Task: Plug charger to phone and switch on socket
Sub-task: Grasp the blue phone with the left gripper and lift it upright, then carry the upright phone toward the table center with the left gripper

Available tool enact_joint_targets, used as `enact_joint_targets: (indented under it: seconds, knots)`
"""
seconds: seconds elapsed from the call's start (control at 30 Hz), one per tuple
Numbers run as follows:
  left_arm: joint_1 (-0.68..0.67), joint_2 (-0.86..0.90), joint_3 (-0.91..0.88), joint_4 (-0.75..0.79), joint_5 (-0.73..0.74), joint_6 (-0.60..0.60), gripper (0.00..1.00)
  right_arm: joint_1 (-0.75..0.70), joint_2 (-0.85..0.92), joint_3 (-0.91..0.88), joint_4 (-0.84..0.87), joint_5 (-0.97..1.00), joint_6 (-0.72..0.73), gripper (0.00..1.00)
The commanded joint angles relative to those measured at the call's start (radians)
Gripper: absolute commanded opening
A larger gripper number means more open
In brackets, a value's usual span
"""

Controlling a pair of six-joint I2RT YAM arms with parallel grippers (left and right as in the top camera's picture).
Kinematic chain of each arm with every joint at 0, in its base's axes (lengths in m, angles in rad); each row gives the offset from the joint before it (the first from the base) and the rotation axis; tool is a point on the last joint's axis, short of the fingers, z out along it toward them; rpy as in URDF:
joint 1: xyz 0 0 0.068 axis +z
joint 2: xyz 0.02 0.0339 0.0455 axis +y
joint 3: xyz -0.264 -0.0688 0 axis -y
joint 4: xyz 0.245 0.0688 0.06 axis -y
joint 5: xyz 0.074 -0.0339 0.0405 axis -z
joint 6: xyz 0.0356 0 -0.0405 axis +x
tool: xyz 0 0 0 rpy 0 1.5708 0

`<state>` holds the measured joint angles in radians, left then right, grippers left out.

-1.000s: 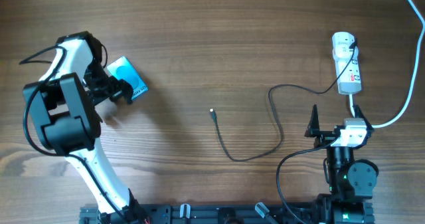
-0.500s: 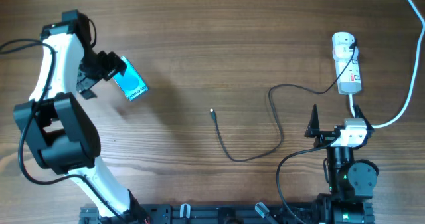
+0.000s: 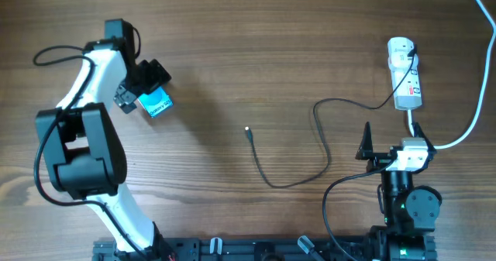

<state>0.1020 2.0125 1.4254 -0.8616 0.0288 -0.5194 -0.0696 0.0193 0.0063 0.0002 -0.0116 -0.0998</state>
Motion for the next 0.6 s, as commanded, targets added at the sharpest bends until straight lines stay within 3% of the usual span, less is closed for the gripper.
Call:
enact_joint_targets:
  seconds: [0.0,0.57]
  knots:
    - [-0.013,0.006,-0.079,0.047,-0.005,-0.021,1.0,0.005,-0.01,-0.001,0.005,-0.012,-0.005,1.0]
    - [-0.048,0.019,-0.279,0.111,0.008,-0.065,1.0,0.005,-0.01,-0.001,0.005,-0.012,-0.005,1.0]
